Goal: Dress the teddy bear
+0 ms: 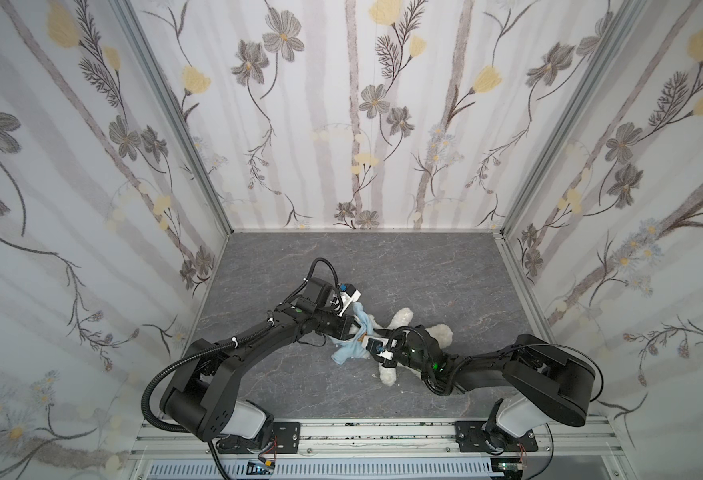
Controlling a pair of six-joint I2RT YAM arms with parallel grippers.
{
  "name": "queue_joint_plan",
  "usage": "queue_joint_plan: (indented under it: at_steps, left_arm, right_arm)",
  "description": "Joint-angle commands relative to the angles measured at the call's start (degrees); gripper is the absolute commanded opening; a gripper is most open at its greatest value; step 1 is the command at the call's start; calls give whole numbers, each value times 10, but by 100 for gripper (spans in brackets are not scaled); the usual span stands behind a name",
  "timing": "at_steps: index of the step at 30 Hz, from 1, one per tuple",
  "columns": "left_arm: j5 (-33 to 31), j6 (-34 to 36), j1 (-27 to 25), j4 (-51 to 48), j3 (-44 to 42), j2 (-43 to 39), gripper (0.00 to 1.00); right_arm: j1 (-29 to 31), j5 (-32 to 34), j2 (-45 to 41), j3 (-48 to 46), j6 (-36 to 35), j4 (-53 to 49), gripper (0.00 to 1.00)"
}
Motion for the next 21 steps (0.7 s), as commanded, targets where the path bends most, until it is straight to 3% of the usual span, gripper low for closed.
queue_joint_plan:
  at_steps: [1, 5, 11, 13, 17, 21]
  left_arm:
    - [19, 12, 2, 28, -16, -14, 0]
    - [-2, 63, 1, 51, -23, -29, 0]
    - [-22, 156, 0, 56, -34, -64, 0]
    - [-27, 176, -2, 60, -33, -72, 0]
    - [-25, 195, -3, 78, -44, -86, 0]
    - [-31, 204, -5, 99, -61, -96, 0]
  right_arm:
    - [-3, -13, -46, -26, 103, 31, 74]
    - [-12, -70, -166, -79, 220, 18, 77]
    - [-72, -190, -314, -94, 383, -52, 76]
    - [-102, -209, -321, -74, 449, -62, 70]
    - [-108, -237, -273, 11, 533, -158, 46]
    - [-107, -283, -206, 25, 647, -92, 33]
